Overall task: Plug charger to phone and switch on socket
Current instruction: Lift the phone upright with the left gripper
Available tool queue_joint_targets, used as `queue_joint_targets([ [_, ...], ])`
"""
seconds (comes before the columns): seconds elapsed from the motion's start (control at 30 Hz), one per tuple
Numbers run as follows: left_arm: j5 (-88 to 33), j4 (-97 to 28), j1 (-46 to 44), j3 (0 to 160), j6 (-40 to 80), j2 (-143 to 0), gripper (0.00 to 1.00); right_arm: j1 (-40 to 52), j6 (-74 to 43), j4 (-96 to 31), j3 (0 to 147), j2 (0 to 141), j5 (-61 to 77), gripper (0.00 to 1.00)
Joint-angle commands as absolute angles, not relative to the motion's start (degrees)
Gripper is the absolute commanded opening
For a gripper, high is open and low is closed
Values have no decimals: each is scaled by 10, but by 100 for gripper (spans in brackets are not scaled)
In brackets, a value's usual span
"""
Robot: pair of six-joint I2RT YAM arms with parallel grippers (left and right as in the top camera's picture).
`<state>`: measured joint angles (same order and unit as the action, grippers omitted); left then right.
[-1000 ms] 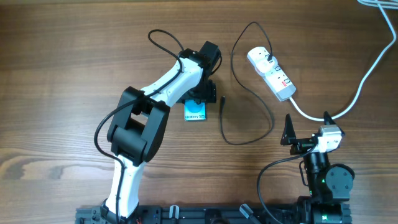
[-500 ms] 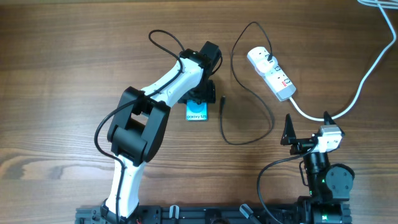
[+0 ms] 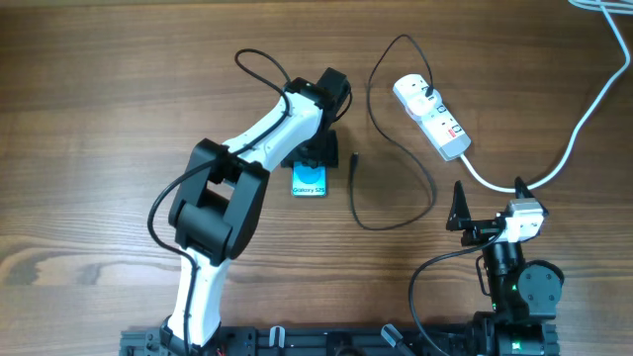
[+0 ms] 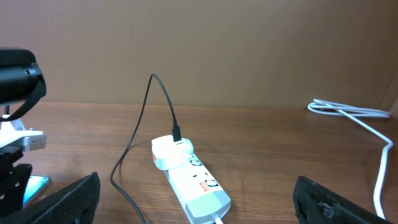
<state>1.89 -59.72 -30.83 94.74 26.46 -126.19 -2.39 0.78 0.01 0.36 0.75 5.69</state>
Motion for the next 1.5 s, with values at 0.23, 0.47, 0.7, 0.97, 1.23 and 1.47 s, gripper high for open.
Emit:
queue_joint_targets([
  [0.23,-102,-611,-277,945,274,-1164,66,-22,14,2,3,6,51,100],
  [0.47,-496,-604,-168,945,256,-1156,62,-22,14,2,3,6,51,100],
  [0.7,-850,-573,-78,945,265,-1156,62,-22,14,2,3,6,51,100],
  [0.97,-881,-574,-27,945,399,-1156,62,-22,14,2,3,6,51,100],
  [1.23,-881,-574,-4,945,446,-1156,63,-22,41,26,3,6,44,100],
  [1.47,-881,-571,-4,945,447,-1156,63,-22,-245,357,3,12,251,100],
])
